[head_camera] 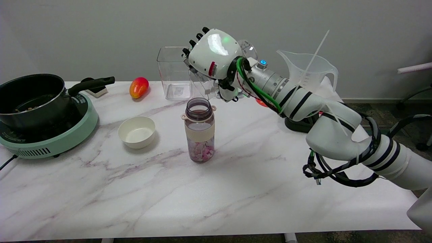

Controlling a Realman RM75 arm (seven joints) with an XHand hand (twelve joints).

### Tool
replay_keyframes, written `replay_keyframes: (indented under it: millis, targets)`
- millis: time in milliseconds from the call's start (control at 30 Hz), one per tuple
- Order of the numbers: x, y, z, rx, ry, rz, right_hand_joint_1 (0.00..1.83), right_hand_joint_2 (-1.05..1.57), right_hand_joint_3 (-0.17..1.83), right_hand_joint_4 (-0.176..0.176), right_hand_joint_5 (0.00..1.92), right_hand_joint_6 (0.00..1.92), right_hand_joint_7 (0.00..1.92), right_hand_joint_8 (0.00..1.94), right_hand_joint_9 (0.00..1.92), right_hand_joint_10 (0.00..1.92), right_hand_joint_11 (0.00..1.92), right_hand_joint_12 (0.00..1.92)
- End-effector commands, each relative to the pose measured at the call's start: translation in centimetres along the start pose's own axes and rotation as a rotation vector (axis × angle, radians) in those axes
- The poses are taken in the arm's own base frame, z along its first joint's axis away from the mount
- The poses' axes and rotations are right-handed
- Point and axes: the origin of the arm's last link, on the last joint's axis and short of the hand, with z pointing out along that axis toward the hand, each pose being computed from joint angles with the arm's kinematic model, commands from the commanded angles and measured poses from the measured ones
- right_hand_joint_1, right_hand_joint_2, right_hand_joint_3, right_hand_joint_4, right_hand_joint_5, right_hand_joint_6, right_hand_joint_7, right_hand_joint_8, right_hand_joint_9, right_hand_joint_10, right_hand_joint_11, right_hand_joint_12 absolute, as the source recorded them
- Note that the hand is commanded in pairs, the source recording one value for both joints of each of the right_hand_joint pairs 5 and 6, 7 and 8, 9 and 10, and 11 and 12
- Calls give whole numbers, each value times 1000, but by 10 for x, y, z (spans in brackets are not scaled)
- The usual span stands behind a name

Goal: Pour the contents of the measuring cup into the bottle.

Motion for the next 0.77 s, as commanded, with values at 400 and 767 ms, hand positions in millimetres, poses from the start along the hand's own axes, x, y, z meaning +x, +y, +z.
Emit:
replay_keyframes:
  millis: [400,767]
  targets:
    - [-2,-5,0,19,-4,-57,1514,772,871,0,1489,1489,1459,1459,1358,1358,1158,1158]
    - [2,18,-12,-71,61,32,1510,794,844,0,1497,1497,1462,1462,1358,1358,1161,1161]
